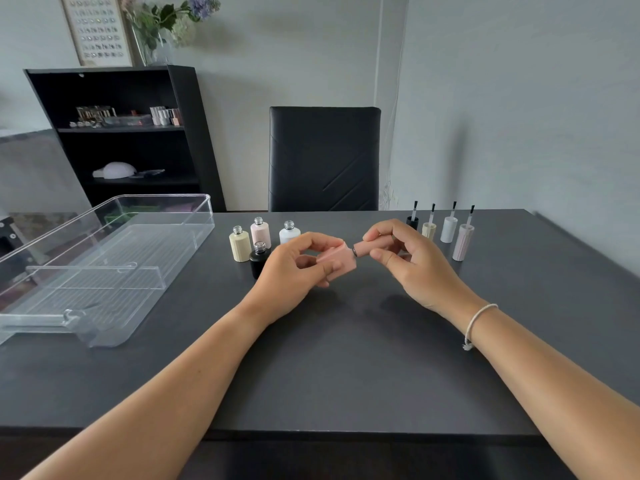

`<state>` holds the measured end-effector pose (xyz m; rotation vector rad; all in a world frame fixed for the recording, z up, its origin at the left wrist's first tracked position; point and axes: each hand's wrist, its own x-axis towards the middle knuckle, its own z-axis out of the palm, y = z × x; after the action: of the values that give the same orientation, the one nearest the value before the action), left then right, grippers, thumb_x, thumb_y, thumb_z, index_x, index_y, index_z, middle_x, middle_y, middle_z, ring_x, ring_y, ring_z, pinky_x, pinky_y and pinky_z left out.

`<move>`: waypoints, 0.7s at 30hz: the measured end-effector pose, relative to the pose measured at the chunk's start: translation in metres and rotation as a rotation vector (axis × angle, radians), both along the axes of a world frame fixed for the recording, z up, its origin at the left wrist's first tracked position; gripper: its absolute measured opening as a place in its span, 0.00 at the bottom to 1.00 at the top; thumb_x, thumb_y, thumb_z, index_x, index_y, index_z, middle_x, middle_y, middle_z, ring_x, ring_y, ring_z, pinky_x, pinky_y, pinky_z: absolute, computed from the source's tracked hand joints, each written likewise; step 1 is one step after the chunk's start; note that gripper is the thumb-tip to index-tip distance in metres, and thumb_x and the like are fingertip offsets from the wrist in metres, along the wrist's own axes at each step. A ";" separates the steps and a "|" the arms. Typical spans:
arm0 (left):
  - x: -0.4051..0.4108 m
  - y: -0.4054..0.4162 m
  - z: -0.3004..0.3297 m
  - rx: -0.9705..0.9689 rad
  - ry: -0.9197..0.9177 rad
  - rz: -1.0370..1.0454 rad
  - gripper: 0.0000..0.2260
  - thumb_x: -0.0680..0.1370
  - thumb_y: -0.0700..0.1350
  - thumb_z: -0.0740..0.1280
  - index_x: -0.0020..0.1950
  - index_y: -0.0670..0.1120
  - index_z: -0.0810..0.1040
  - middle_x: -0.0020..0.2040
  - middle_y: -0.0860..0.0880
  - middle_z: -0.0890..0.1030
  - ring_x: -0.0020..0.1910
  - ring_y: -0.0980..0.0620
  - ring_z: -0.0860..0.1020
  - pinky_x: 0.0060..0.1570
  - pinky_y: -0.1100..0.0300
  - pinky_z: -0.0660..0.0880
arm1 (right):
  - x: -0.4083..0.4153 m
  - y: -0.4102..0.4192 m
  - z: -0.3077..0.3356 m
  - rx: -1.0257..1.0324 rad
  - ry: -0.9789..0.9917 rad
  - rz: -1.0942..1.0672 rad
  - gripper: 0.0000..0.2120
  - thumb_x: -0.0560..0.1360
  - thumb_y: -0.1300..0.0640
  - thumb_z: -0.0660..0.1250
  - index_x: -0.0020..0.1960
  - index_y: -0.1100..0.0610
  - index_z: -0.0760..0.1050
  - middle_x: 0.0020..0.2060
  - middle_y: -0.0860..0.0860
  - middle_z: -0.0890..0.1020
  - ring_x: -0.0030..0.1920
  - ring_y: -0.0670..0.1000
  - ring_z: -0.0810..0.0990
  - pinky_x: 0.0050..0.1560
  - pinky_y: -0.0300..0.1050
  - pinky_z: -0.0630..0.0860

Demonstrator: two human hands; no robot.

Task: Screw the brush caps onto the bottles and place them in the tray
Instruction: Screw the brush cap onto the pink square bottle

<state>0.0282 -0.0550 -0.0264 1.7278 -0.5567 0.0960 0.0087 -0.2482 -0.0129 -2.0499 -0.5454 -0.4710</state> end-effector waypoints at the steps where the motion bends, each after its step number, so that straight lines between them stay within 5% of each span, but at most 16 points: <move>1: 0.000 0.000 0.000 -0.003 0.006 -0.006 0.10 0.73 0.39 0.69 0.49 0.54 0.79 0.50 0.48 0.80 0.40 0.51 0.79 0.40 0.60 0.79 | 0.000 0.000 0.000 0.001 0.001 0.005 0.08 0.75 0.64 0.64 0.48 0.51 0.72 0.42 0.40 0.77 0.39 0.35 0.72 0.42 0.25 0.67; 13: 0.000 0.001 0.000 0.019 0.052 -0.029 0.10 0.75 0.39 0.67 0.50 0.54 0.79 0.50 0.49 0.81 0.38 0.51 0.77 0.41 0.57 0.79 | 0.000 -0.005 0.002 -0.060 0.006 0.021 0.15 0.74 0.65 0.65 0.44 0.43 0.71 0.44 0.49 0.80 0.36 0.36 0.73 0.38 0.26 0.69; 18: 0.000 0.000 0.000 0.028 0.036 -0.027 0.11 0.74 0.38 0.68 0.49 0.54 0.79 0.50 0.48 0.80 0.39 0.52 0.77 0.41 0.57 0.79 | 0.002 -0.006 -0.003 -0.063 0.036 -0.037 0.04 0.76 0.57 0.63 0.47 0.50 0.76 0.37 0.45 0.81 0.34 0.45 0.72 0.35 0.30 0.68; 21: -0.001 -0.001 0.000 0.037 0.028 -0.029 0.12 0.74 0.37 0.68 0.48 0.54 0.79 0.51 0.47 0.80 0.39 0.54 0.78 0.40 0.60 0.79 | 0.003 -0.006 -0.003 -0.090 0.043 -0.049 0.11 0.76 0.48 0.59 0.42 0.51 0.76 0.29 0.49 0.77 0.28 0.47 0.68 0.30 0.34 0.65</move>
<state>0.0271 -0.0565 -0.0260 1.7538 -0.5654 0.0415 0.0117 -0.2546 -0.0161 -2.1584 -0.4987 -0.4371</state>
